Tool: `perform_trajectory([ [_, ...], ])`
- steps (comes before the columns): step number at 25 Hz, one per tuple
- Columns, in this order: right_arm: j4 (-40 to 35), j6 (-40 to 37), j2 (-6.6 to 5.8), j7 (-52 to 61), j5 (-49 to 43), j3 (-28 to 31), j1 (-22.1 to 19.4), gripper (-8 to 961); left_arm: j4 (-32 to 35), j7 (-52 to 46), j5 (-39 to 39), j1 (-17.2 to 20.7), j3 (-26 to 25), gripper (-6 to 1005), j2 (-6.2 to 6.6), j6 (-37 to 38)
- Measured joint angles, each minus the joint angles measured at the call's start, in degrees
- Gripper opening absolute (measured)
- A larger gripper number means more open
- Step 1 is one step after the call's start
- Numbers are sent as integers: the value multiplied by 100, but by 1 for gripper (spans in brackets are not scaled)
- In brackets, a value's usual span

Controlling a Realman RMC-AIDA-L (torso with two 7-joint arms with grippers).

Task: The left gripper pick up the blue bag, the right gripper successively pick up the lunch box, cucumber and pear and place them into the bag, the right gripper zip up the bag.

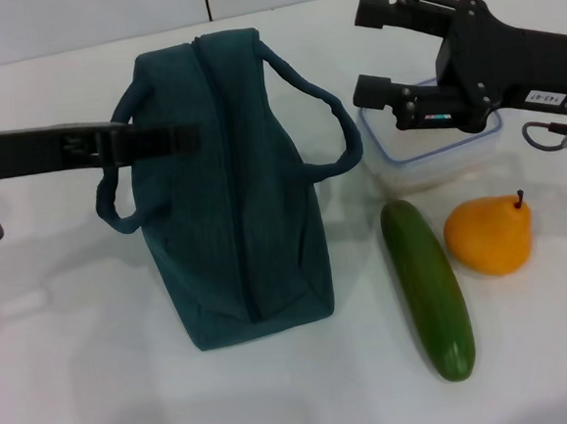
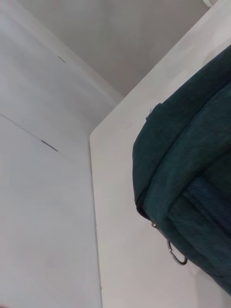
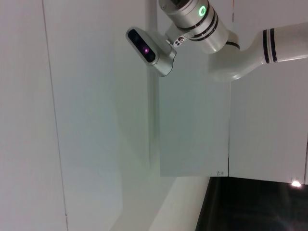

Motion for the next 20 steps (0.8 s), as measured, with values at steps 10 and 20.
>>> perform_trajectory([
  [10,-1,-11,19,-26,-3,-36,53,825,150,-403,159,-159,39,594,33,11],
  [20,-11,-11,35,-108,-12,-17,47,825,432,-853,827,-184,319,816,-74,-143],
])
